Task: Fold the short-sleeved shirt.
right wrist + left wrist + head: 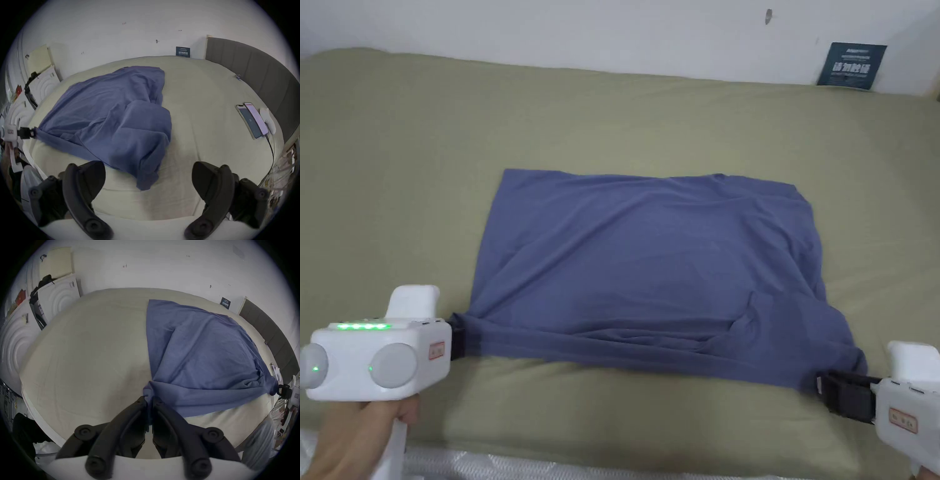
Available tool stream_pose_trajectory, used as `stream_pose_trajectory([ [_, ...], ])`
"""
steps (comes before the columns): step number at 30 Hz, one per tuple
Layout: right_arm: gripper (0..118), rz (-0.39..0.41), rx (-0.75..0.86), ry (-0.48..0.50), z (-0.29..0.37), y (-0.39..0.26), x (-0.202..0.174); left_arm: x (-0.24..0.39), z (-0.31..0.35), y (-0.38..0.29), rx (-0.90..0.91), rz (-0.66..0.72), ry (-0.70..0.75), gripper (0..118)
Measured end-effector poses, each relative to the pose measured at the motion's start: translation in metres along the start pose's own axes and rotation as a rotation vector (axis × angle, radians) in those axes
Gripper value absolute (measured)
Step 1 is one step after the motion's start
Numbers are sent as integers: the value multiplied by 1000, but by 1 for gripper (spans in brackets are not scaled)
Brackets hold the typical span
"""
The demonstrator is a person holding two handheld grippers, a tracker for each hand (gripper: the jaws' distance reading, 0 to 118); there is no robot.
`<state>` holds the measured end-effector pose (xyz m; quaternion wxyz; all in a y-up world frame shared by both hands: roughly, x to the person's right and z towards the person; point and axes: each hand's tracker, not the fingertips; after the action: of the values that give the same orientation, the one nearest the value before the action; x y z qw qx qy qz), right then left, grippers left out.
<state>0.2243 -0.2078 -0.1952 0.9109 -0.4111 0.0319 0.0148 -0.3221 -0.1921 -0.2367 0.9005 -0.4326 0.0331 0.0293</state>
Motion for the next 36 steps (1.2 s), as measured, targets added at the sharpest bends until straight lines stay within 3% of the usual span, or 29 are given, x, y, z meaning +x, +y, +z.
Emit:
stream_pose_trajectory([
  [1,71,6,19,-16,-1,-1,-2,1,0,-2,12,-3,7,7],
  [2,25,11,31,-37,-2,-2,-3,3,1,-4,29,1,21,7],
  [3,3,8,33,-53,-4,-3,-5,4,2,-4,33,3,27,7],
  [10,3,56,98,-60,14,10,-13,2,15,1,93,-16,44,7],
  [19,3,21,151,-47,8,84,-3,-1,16,56,116,33,-24,7],
  [25,3,21,150,-38,-29,151,11,3,-10,113,96,61,-58,7],
  [29,3,71,112,-48,-62,189,11,16,-37,146,82,24,-36,7],
  [36,3,91,58,-67,-119,215,13,29,-87,173,43,0,-10,7],
])
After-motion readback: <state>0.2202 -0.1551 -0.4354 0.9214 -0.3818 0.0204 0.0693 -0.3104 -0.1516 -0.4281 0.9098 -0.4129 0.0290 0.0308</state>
